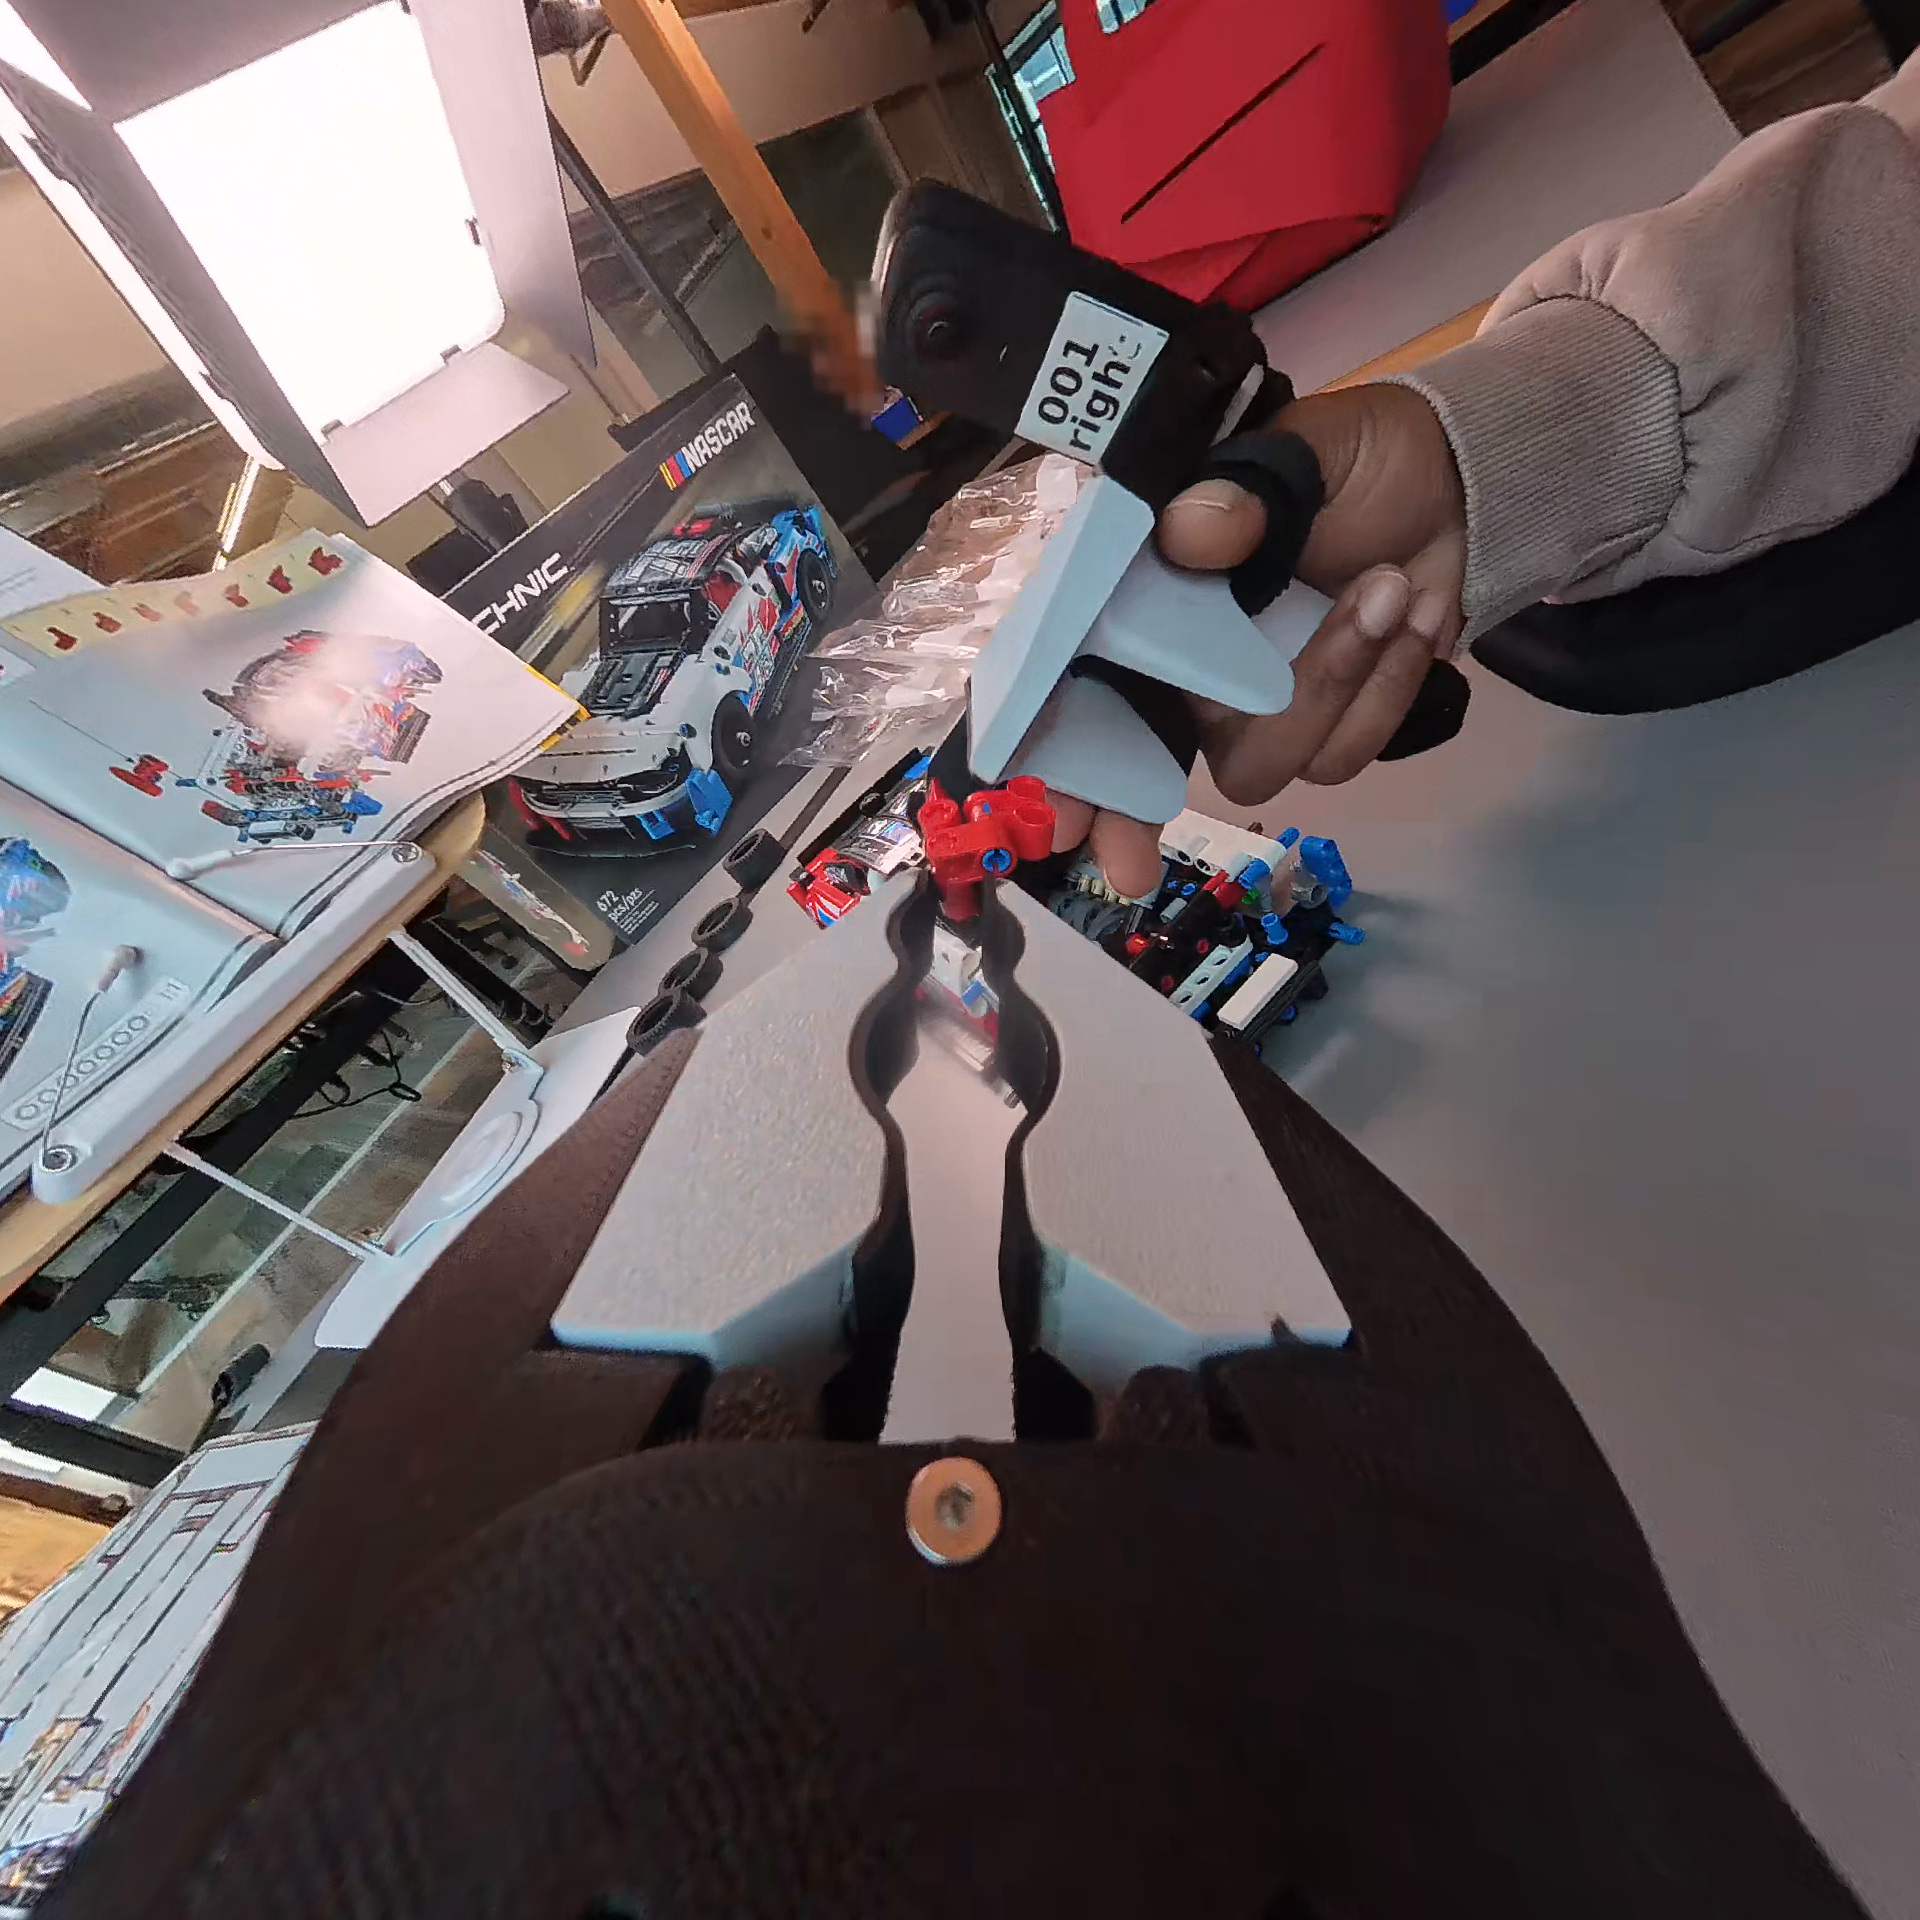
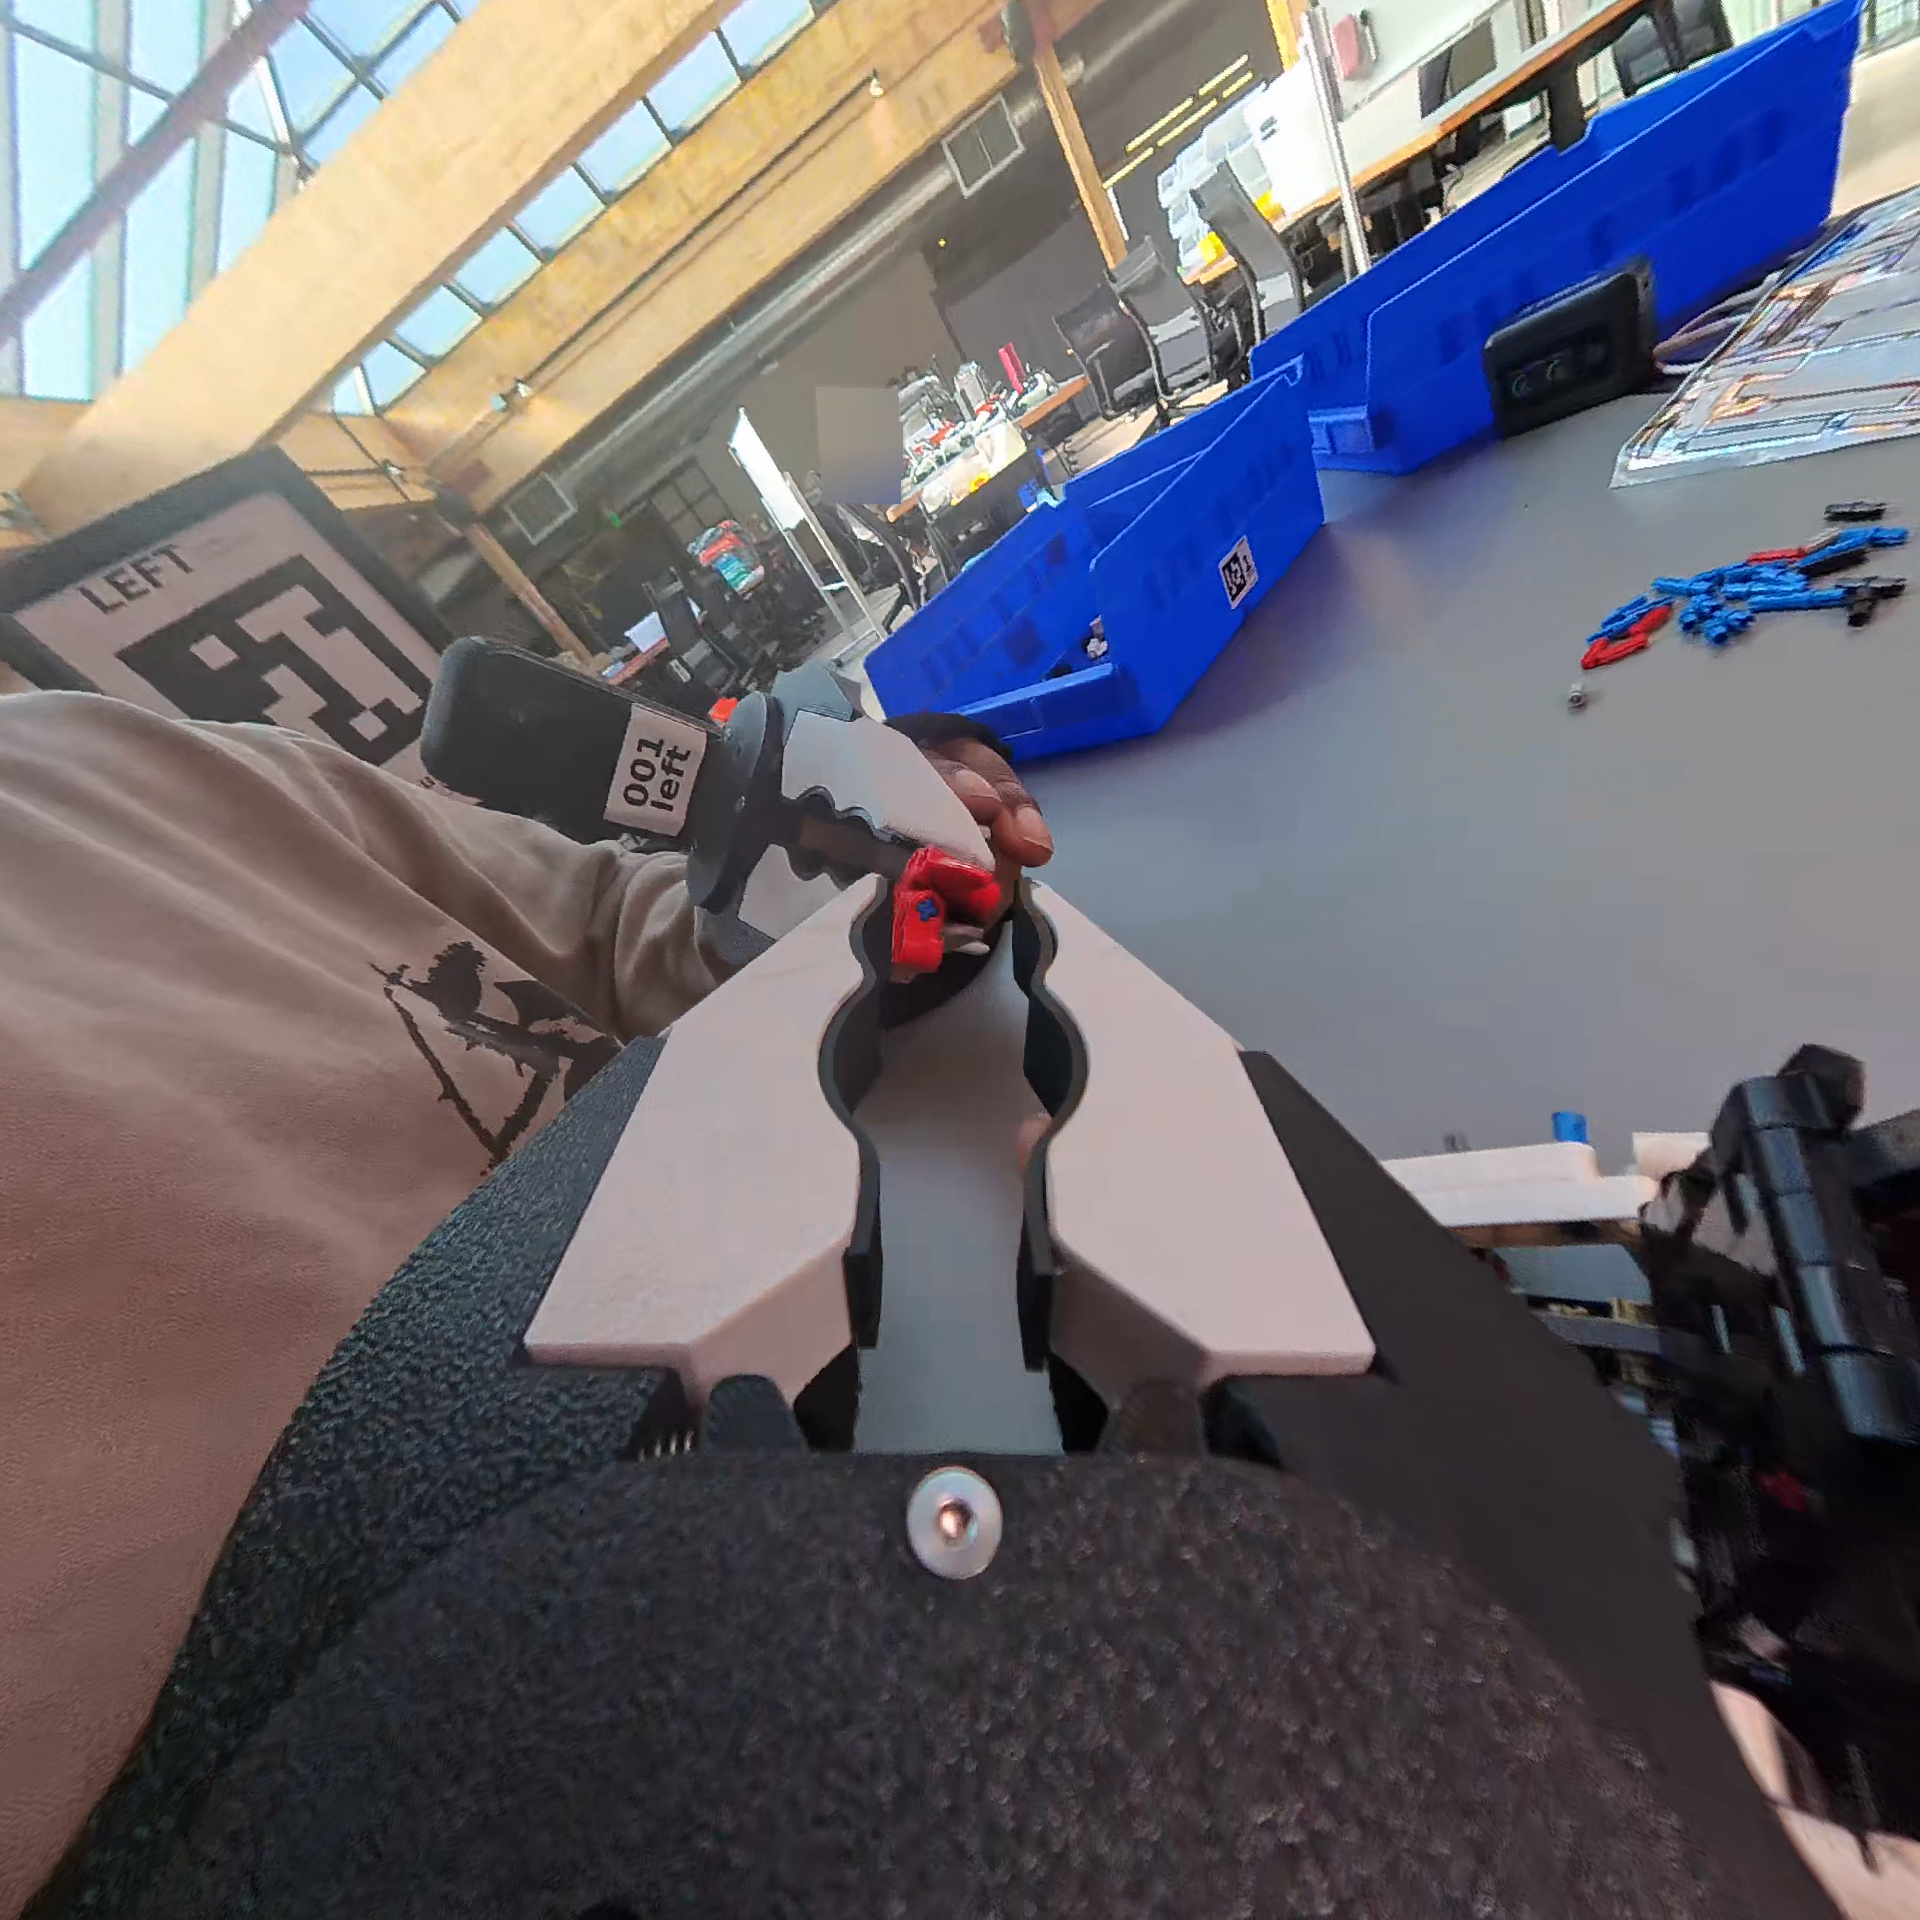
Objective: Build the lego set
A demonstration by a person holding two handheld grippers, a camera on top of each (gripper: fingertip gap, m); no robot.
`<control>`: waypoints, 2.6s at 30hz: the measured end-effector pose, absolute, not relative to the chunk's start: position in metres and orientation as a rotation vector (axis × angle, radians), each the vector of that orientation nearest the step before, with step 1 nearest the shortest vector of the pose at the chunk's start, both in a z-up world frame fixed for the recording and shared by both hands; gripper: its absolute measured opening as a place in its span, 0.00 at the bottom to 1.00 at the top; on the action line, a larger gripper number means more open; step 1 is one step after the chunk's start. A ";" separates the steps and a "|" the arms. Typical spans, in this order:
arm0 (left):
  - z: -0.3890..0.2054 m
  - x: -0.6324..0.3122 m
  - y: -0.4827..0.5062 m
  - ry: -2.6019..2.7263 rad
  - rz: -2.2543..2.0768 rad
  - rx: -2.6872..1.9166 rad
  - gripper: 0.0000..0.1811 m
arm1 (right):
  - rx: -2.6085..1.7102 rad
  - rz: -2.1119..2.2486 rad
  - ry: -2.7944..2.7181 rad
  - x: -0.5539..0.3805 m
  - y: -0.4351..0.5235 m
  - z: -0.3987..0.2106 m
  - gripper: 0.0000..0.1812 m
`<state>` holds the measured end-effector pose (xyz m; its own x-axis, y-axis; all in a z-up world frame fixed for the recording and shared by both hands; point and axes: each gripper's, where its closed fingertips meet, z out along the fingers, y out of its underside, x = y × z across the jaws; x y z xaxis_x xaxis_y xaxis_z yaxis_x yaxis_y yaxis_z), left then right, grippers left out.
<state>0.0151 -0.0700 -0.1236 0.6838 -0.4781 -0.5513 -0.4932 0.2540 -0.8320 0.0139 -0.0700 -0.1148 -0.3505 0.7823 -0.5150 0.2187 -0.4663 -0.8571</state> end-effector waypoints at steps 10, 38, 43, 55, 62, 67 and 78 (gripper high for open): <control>-0.141 0.018 -0.067 0.889 -0.105 -1.466 0.03 | -1.499 1.748 -1.394 0.014 -0.070 -0.129 0.06; -0.135 0.017 -0.070 0.762 -0.433 -1.535 0.02 | -1.756 2.105 -1.181 0.013 -0.065 -0.129 0.06; -0.131 0.009 -0.067 0.711 -0.447 -1.537 0.02 | -1.757 2.120 -1.081 0.014 -0.050 -0.125 0.08; -0.129 0.003 -0.065 0.686 -0.412 -1.536 0.02 | -1.700 2.074 -1.200 0.014 -0.066 -0.126 0.10; -0.133 0.007 -0.065 0.727 -0.366 -1.534 0.02 | -1.703 2.071 -1.203 0.012 -0.069 -0.129 0.03; -0.142 0.011 -0.066 0.726 -0.466 -1.582 0.03 | -1.671 1.952 -1.298 0.015 -0.069 -0.134 0.03; -0.154 0.020 -0.074 0.704 -0.723 -1.686 0.12 | -1.579 1.648 -1.512 0.019 -0.075 -0.151 0.04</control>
<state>0.0195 -0.0737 -0.1544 0.6351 -0.7652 0.1058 -0.0858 -0.2060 -0.9748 0.0194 -0.0752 -0.1508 -0.2808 0.8480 -0.4495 0.3751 -0.3342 -0.8647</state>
